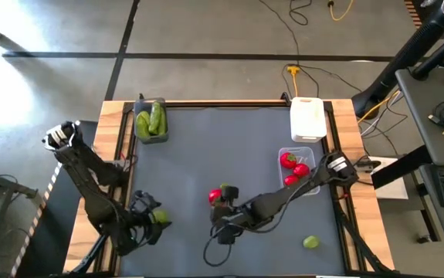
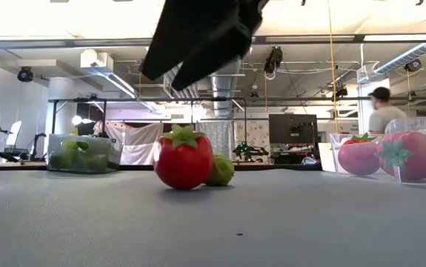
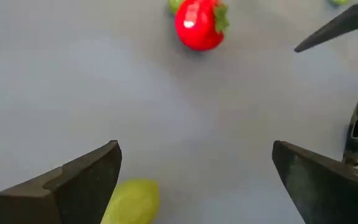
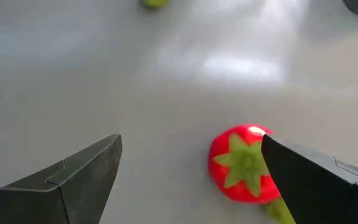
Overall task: Sort produce into baskets
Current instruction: Put the tomato into the transparent bin, then put the lime into the white bin
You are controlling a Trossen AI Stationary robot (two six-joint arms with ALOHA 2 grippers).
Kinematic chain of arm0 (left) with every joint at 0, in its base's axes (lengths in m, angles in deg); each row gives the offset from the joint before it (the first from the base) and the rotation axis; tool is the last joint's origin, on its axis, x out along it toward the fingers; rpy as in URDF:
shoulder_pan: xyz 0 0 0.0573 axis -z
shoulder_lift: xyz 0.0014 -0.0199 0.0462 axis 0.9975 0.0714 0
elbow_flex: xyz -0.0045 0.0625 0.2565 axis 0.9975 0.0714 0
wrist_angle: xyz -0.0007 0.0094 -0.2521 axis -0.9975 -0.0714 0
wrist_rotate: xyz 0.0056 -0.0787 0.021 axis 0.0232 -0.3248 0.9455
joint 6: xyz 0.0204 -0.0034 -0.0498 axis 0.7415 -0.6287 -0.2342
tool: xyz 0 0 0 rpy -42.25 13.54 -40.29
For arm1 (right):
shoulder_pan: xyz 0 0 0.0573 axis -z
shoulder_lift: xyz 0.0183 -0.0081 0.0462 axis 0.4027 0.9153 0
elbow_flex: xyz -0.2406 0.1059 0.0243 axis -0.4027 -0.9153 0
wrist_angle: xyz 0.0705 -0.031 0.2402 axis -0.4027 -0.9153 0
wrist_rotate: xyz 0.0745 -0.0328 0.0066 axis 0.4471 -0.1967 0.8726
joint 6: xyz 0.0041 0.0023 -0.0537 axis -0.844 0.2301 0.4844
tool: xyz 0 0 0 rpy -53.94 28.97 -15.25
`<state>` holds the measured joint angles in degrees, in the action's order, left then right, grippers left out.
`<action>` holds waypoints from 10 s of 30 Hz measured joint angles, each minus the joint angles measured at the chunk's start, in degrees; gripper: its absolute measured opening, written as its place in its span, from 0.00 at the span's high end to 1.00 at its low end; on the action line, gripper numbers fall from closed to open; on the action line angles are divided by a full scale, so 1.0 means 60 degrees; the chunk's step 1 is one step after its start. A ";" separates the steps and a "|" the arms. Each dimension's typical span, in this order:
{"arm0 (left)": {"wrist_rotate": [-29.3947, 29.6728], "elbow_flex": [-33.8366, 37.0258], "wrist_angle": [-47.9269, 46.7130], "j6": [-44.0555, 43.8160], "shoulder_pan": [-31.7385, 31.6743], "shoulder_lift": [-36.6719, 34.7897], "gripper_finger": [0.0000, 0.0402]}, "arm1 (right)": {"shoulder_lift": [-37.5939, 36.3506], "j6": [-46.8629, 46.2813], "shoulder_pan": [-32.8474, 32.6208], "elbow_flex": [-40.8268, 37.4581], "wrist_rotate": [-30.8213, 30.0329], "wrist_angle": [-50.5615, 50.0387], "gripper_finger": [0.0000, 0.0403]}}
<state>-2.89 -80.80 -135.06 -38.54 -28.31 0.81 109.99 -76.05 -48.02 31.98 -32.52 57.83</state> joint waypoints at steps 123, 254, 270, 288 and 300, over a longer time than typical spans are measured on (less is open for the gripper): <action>0.1808 0.3017 0.2785 0.3994 -0.2370 -0.2391 0.01 | -0.6426 -1.2572 0.0969 -0.5669 0.2160 -0.8376 0.06; -0.1003 0.2382 0.2691 0.4873 -0.0365 0.1142 0.58 | -0.6140 -0.6887 0.3039 -0.1673 -0.2823 -0.3742 0.45; -0.2939 0.2786 0.7781 1.4079 -0.8026 -0.0148 0.57 | -0.4737 -0.3997 0.1040 -0.1776 -0.2237 -0.1172 0.45; -0.6042 0.2061 1.2005 1.3718 -0.9947 0.3774 0.51 | -0.2345 -0.7497 -0.0034 -0.1797 -0.0443 -0.3018 0.45; -0.6601 0.2144 0.9902 1.2621 -0.9751 0.2871 0.29 | -0.1706 -0.5442 0.1067 -0.1793 0.0191 -0.3411 0.45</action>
<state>-42.50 -67.94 -75.65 37.19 -86.82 18.03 99.75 -108.70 -41.62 21.23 -31.37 37.36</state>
